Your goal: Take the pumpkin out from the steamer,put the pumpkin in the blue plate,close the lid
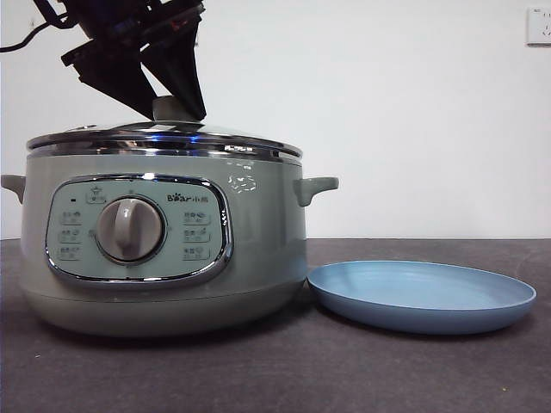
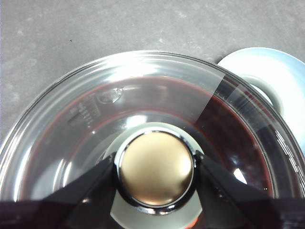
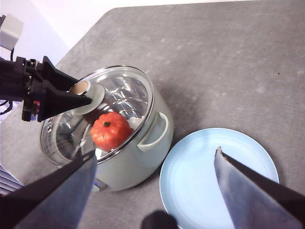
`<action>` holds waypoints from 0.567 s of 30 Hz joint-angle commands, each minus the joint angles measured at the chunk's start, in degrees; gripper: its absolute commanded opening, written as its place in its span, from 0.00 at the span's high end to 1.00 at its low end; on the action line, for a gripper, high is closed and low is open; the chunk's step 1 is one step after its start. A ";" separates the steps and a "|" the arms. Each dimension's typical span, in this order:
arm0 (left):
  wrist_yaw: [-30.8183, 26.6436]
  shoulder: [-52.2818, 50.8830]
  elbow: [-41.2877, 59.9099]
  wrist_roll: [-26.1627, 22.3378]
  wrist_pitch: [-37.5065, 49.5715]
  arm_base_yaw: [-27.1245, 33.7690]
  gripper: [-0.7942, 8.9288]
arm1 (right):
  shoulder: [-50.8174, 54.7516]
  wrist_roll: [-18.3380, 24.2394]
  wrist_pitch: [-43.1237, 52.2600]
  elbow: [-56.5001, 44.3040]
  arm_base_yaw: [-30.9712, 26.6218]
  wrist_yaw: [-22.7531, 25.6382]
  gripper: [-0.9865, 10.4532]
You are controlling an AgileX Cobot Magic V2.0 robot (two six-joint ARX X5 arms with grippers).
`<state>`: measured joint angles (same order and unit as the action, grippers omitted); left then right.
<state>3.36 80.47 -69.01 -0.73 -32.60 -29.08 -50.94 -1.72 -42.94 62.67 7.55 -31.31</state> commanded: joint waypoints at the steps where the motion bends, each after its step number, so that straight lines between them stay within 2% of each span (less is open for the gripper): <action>1: -0.31 -0.07 0.11 -1.09 0.42 -0.22 0.93 | -0.07 -0.31 -0.33 0.11 0.13 0.13 0.56; 9: -0.28 -2.25 -2.49 -1.03 0.31 -0.22 0.93 | -0.07 -0.33 -0.68 0.11 0.13 0.09 0.56; 17: -0.42 -10.03 -5.31 -1.03 -0.63 -0.22 0.93 | -0.22 -0.46 0.17 0.11 0.57 -0.28 0.56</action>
<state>2.92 71.94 -73.32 -1.50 -35.24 -29.08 -50.94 -1.74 -43.53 62.67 7.81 -31.38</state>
